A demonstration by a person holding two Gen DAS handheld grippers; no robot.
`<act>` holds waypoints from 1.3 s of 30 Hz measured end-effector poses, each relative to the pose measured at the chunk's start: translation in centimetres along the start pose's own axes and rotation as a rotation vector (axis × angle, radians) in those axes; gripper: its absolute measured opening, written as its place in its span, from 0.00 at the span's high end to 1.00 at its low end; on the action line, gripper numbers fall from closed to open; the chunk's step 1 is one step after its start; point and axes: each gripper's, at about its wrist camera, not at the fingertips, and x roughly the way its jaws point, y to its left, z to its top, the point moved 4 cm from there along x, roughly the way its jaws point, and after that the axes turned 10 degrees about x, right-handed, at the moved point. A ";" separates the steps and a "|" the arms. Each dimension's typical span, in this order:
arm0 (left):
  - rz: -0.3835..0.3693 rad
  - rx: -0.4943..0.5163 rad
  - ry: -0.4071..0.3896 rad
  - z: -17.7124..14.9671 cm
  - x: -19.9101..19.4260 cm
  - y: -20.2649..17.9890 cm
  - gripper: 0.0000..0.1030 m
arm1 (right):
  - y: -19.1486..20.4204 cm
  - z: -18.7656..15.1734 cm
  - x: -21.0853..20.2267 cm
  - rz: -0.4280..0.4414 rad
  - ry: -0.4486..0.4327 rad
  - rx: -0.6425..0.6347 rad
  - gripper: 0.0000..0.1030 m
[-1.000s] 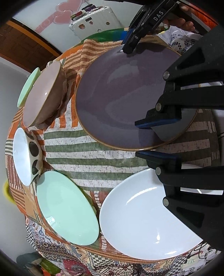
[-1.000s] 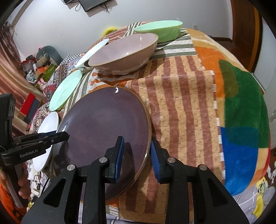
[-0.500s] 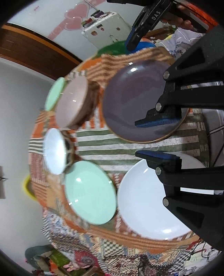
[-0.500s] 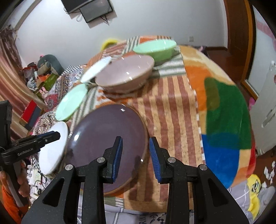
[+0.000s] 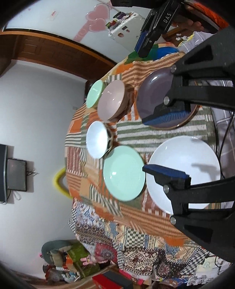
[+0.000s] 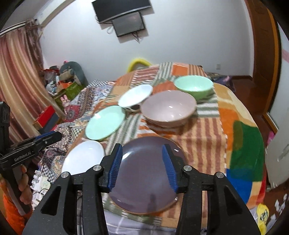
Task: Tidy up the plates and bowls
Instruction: 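Move both grippers to the white plate rim and close on it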
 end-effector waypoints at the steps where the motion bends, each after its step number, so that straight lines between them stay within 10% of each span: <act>1: 0.005 -0.006 -0.005 -0.1 -0.2 0.3 0.51 | 0.7 0.1 0.1 0.010 -0.003 -0.010 0.53; 10: 0.109 -0.083 -0.039 -1.9 -2.2 5.6 0.17 | 4.9 0.0 1.7 0.062 0.006 -0.059 0.33; 33: 0.120 -0.224 0.158 -10.8 3.6 14.2 0.18 | 9.5 -3.7 11.9 0.037 0.257 -0.122 0.32; 39: 0.104 -0.251 0.198 -12.5 5.0 14.9 0.31 | 10.0 -4.5 14.3 0.016 0.312 -0.148 0.32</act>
